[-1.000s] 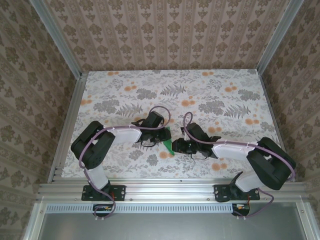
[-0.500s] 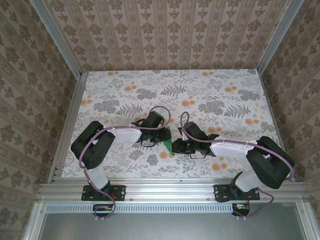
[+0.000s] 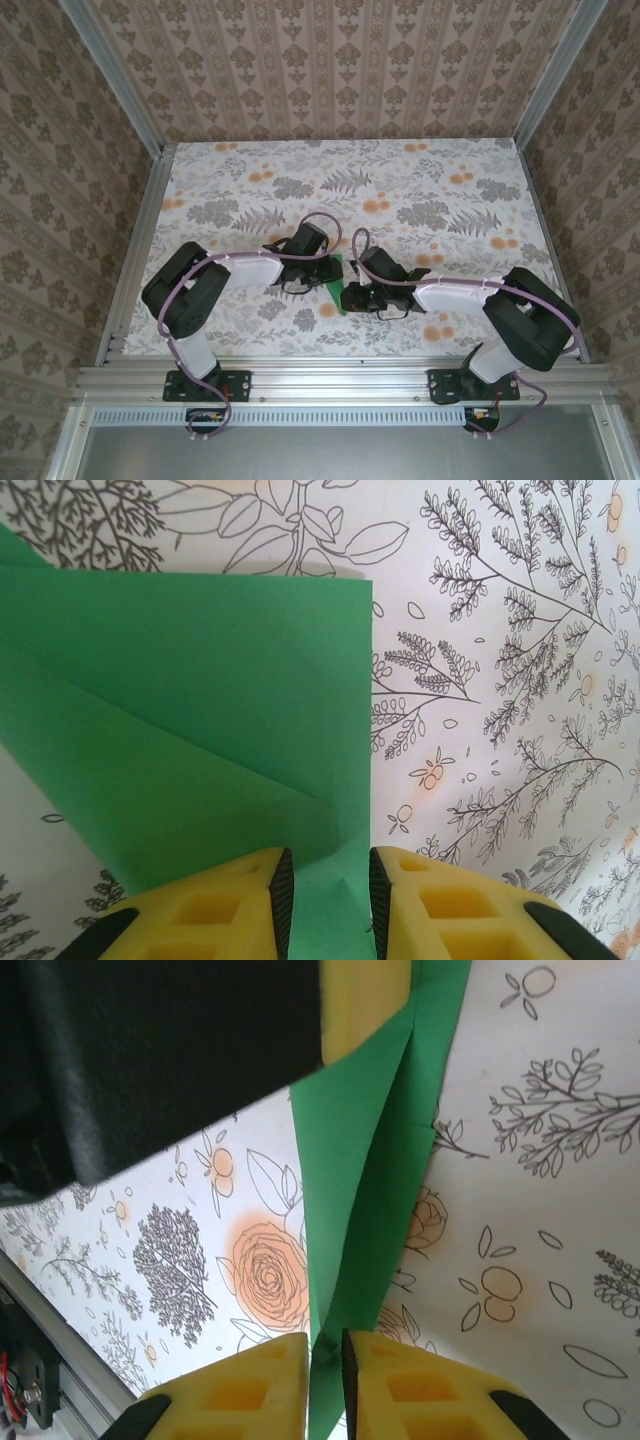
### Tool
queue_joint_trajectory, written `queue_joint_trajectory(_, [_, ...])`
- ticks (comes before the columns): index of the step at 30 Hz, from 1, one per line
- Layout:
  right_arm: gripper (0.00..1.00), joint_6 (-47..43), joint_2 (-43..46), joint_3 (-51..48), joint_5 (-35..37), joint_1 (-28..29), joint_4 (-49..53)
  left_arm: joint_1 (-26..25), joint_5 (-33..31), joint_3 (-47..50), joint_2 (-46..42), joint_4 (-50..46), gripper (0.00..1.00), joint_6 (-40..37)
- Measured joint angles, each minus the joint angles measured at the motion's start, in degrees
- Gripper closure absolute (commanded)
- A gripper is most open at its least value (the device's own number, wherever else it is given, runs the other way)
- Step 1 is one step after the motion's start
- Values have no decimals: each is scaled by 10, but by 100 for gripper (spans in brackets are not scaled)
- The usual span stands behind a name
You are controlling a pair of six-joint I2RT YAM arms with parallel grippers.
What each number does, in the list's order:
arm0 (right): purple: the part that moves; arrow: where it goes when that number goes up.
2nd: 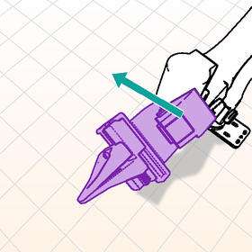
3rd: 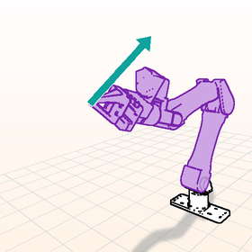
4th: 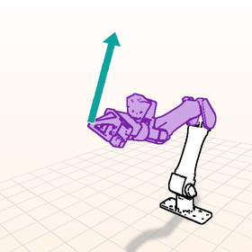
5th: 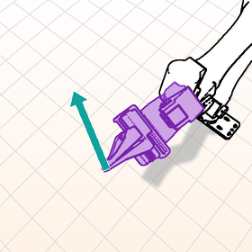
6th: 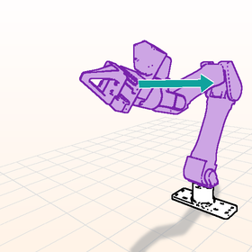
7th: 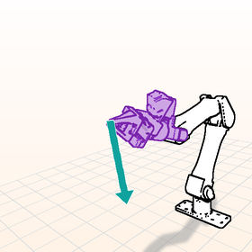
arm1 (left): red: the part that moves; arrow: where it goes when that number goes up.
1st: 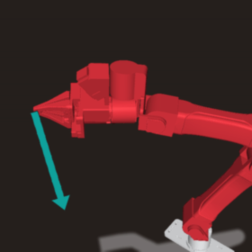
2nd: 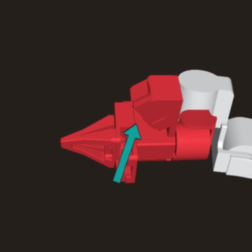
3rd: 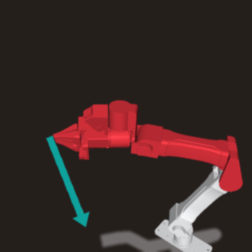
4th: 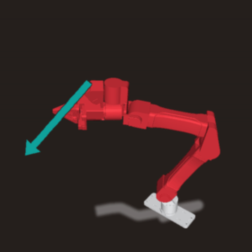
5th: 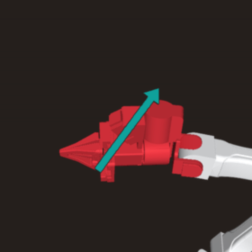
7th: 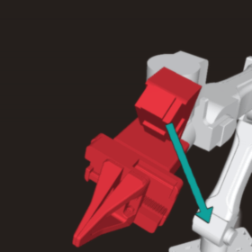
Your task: Fold a paper plane with a square sheet of paper (pick it up from the middle)
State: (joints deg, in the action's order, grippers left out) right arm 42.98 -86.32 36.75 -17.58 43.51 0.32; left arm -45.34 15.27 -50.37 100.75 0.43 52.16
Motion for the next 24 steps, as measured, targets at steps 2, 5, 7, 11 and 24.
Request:
queue_joint_trajectory(2, [65,-3,1,0,9,1,8,0,0,0,-1,0,69,0])
queue_joint_trajectory(5, [60,-2,20,0,33,2,26,0,0,4,-10,-3,67,0])
queue_joint_trajectory(7, [59,-2,35,0,45,2,28,0,0,6,-19,-4,66,0])
queue_joint_trajectory(11, [59,-2,39,3,51,2,28,0,0,8,-42,-6,64,0])
queue_joint_trajectory(24, [63,4,3,21,39,16,27,-1,0,9,-51,-11,64,0])
